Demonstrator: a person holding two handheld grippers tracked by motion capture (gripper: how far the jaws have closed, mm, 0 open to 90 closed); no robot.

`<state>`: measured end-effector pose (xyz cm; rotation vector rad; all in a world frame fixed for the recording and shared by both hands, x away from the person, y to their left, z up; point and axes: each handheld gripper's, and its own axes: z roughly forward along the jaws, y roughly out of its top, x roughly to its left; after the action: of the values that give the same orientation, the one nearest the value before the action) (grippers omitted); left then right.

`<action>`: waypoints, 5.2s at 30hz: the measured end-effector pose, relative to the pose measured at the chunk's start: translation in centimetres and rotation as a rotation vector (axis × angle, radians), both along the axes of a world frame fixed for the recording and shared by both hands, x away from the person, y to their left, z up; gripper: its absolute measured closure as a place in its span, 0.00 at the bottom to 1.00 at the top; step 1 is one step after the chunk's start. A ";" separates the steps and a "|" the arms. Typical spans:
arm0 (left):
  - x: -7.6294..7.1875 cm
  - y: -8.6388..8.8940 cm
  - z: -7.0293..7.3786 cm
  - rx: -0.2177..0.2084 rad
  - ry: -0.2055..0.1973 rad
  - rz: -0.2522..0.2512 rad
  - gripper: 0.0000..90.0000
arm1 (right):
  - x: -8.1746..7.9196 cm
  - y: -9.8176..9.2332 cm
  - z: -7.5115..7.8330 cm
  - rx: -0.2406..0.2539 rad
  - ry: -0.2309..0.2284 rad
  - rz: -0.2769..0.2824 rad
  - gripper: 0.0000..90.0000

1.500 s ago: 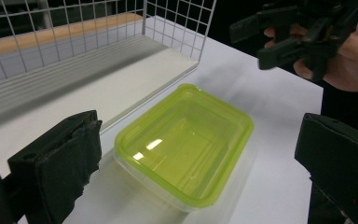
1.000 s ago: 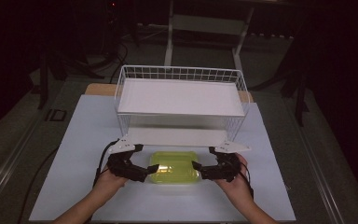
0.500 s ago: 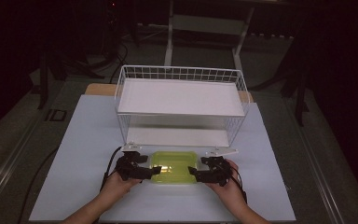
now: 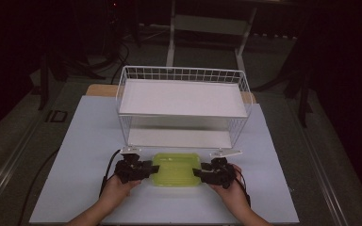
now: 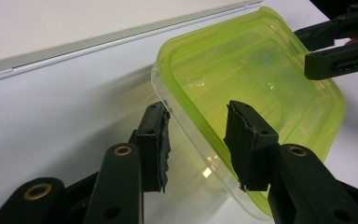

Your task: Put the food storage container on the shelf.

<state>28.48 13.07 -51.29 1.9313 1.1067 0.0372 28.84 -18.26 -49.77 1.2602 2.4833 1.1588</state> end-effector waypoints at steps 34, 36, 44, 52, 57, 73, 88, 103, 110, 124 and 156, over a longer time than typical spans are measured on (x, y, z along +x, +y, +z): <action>-2.8 -0.6 1.4 0.023 -0.014 -0.010 0.86 | -2.6 -0.1 0.8 0.040 0.063 0.015 0.83; -3.0 -0.8 1.5 0.036 -0.020 -0.005 0.87 | -2.7 -0.1 0.9 0.032 0.049 0.012 0.84; -2.2 -0.8 2.9 0.014 -0.068 0.007 0.89 | -2.0 -0.6 1.8 0.069 0.024 -0.016 0.85; 0.0 -0.8 4.5 -0.019 -0.111 0.037 0.89 | 0.0 -0.7 4.0 0.100 -0.046 -0.053 0.86; 1.5 -1.0 4.7 -0.033 -0.123 0.046 0.89 | 1.4 -0.8 4.4 0.113 -0.048 -0.077 0.86; 5.3 -1.7 2.8 -0.035 -0.100 0.089 0.89 | 5.2 -0.6 2.3 0.098 -0.042 -0.143 0.84; 7.5 -1.8 1.8 -0.066 -0.071 0.140 0.89 | 7.4 0.2 1.6 0.043 -0.134 -0.198 0.83; 8.2 -2.3 0.6 -0.016 -0.217 0.170 0.74 | 8.5 1.2 0.9 0.012 -0.184 -0.263 0.71; 8.8 -2.7 0.1 0.027 -0.280 0.181 0.64 | 8.6 1.5 0.5 -0.001 -0.211 -0.296 0.67; 8.4 -2.7 0.2 0.024 -0.303 0.209 0.50 | 8.5 2.1 0.6 -0.008 -0.233 -0.279 0.53; 0.7 0.8 1.5 -0.139 -0.314 0.042 0.01 | 3.8 5.1 0.9 -0.013 -0.232 -0.072 1.00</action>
<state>29.18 13.87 -49.80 1.7086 0.9138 0.2710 32.68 -13.20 -48.87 1.1302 2.2570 1.1949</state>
